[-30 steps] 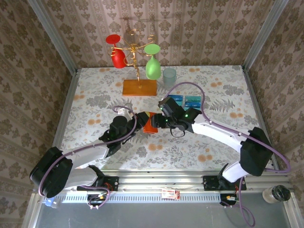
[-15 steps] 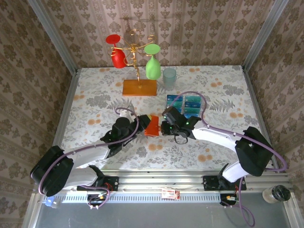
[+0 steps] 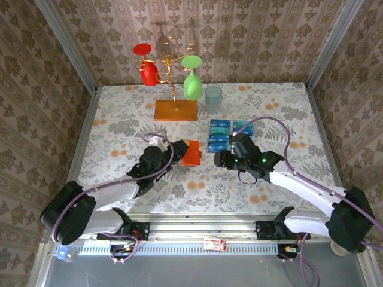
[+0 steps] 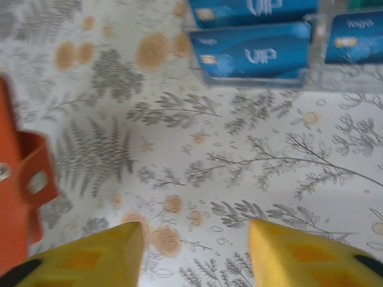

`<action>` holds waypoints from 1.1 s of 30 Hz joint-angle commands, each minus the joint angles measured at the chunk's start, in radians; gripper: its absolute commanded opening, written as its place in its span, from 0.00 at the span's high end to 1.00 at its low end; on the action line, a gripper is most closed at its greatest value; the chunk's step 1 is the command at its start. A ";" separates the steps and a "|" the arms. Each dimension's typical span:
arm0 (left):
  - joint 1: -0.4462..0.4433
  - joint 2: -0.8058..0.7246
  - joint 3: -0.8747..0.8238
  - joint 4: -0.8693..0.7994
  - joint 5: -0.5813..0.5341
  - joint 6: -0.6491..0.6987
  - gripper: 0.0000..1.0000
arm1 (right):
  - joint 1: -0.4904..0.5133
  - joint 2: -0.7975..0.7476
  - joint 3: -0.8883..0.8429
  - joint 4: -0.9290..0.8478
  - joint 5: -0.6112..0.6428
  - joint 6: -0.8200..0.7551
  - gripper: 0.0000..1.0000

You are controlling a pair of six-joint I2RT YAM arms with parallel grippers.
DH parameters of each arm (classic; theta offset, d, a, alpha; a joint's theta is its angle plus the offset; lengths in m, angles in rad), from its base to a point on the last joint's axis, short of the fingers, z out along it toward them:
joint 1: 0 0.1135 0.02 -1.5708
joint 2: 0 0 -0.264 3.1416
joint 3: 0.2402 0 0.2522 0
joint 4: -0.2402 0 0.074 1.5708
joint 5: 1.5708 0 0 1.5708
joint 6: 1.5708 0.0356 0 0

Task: Put the credit cards into the card holder
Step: Open the button on the card holder, then open the card holder at the bottom-center of the table.

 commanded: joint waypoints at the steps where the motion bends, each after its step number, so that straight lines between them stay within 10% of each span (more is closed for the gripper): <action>1: 0.021 0.002 0.021 0.098 0.010 -0.052 1.00 | -0.003 -0.049 -0.031 0.083 -0.117 0.062 0.35; 19: 0.043 -0.004 -0.011 0.240 -0.002 -0.167 1.00 | -0.010 0.109 0.061 0.442 -0.250 0.230 0.28; 33: 0.045 0.059 -0.024 0.386 -0.027 -0.248 1.00 | -0.087 0.150 -0.041 0.604 -0.276 0.292 0.55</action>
